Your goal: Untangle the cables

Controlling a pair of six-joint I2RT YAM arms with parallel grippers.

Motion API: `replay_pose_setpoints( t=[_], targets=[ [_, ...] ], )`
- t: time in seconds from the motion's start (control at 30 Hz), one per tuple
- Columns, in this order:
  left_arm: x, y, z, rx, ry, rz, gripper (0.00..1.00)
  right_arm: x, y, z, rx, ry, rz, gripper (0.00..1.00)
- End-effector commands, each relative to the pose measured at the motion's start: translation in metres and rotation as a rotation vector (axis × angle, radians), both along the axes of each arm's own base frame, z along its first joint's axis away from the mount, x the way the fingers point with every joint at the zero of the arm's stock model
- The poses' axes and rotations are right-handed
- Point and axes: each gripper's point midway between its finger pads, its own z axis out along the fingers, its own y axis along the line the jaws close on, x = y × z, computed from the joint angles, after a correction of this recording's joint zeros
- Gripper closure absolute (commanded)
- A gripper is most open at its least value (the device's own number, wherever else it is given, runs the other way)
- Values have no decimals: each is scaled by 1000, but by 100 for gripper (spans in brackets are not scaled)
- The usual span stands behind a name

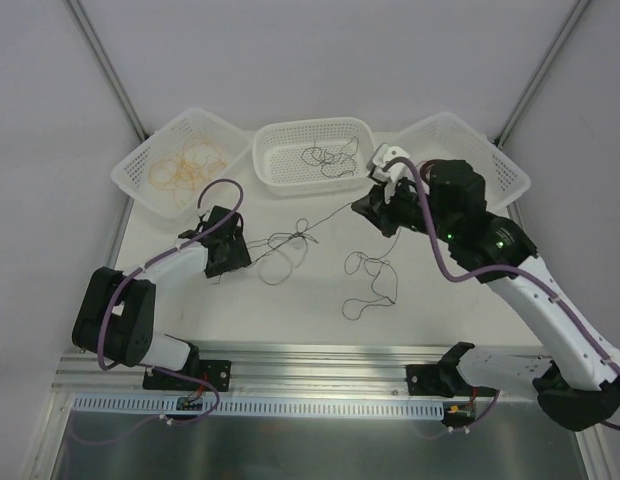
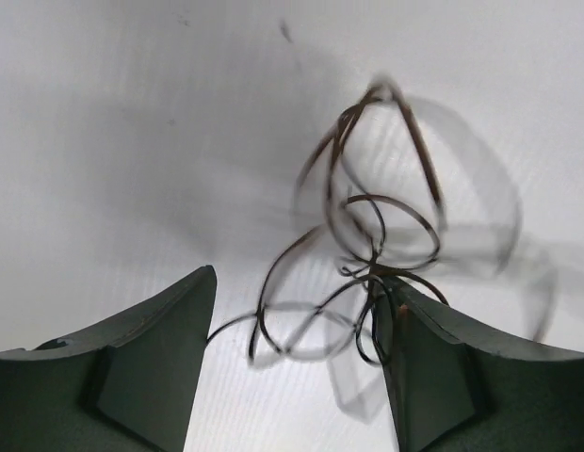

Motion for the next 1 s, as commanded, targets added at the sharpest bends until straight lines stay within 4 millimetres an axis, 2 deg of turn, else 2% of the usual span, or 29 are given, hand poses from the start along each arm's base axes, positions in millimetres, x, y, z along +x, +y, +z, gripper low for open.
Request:
replay_pose_setpoints(
  t=[0.0, 0.07, 0.13, 0.2, 0.27, 0.33, 0.4, 0.47, 0.6, 0.63, 0.7, 0.77, 0.87, 0.97],
  targets=[
    [-1, 23, -4, 79, 31, 51, 34, -4, -22, 47, 92, -72, -61, 100],
    [-1, 29, -4, 83, 37, 66, 35, -8, -32, 71, 137, -116, -80, 99],
    [0, 40, -4, 90, 39, 101, 38, -11, -39, 86, 168, -142, -98, 100],
    [-1, 52, -3, 84, 33, 157, 52, -13, -51, 98, 200, -174, -127, 99],
    [1, 55, 2, 66, 14, 185, 62, -13, -53, 103, 220, -177, -131, 99],
    [5, 52, 7, 43, -1, 182, 61, -12, -45, 98, 212, -145, -100, 99],
    [11, 46, 16, 14, -25, 165, 59, -10, -34, 86, 203, -94, -61, 99],
    [14, 38, 23, -33, -44, 145, 56, -1, -24, 71, 187, -51, -55, 100],
    [10, 20, 35, -109, -72, 77, 40, 16, -11, 29, 150, 57, -71, 99],
    [6, 9, 46, -140, -106, 29, 28, 20, -2, 12, 158, 110, -64, 99],
    [3, 2, 54, -161, -132, -5, 26, 21, 4, 7, 165, 126, -47, 99],
    [0, -7, 67, -185, -178, -47, 20, 23, 11, -9, 163, 185, -44, 100],
    [-7, -27, 87, -239, -241, -158, 13, 27, 23, -28, 150, 241, -48, 99],
    [-14, -50, 107, -301, -316, -275, 11, 31, 34, -45, 133, 291, -67, 100]
  ],
)
